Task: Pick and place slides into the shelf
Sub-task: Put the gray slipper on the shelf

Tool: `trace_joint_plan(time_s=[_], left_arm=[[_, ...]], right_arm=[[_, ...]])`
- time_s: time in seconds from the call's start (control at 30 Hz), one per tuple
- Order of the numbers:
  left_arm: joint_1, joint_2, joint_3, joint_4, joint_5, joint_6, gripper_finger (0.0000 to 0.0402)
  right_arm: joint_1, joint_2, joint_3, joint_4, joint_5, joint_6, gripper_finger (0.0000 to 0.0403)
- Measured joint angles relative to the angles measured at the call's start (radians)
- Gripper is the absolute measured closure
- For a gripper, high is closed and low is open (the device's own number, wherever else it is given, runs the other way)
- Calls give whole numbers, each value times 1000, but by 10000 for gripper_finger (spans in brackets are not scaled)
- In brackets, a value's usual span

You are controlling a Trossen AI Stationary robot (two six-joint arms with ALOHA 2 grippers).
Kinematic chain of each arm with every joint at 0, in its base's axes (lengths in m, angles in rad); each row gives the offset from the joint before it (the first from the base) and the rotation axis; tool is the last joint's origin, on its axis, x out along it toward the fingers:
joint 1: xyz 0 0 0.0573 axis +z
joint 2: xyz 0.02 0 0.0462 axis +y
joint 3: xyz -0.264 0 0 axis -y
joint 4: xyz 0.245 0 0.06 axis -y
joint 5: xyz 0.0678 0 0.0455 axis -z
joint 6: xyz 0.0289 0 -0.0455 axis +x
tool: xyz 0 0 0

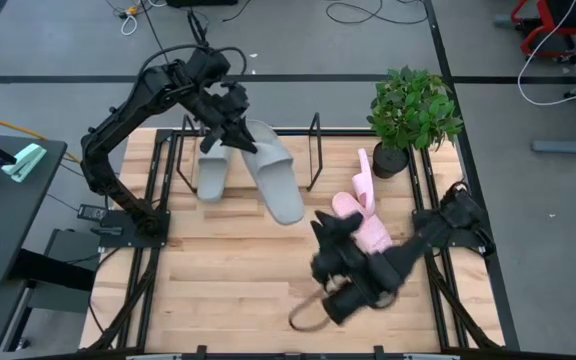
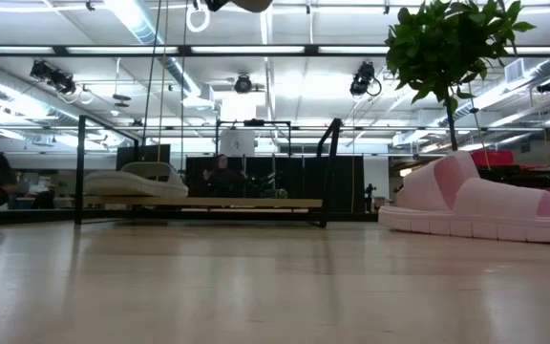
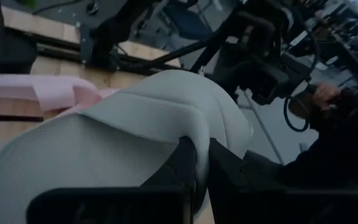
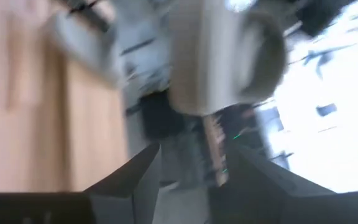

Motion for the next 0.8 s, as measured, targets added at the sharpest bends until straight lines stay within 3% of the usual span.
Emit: trace_joint_plan(time_s=[0.17, 0.3, 0.5, 0.63, 0.8], left_arm=[[35, 1, 0, 34, 27, -32, 379], [48, 6, 0, 69, 26, -87, 379], [48, 7, 0, 87, 20, -102, 379], [48, 7, 0, 86, 19, -97, 379], [68, 7, 0, 54, 17, -70, 379]], right_arm=[[57, 0, 0, 5, 115, 0, 215], [45, 0, 1, 20, 93, -29, 205], [-20, 0, 12, 197, -55, -267, 171], [-44, 0, 13, 348, -38, -443, 141], [-41, 0, 13, 432, 22, -527, 125]])
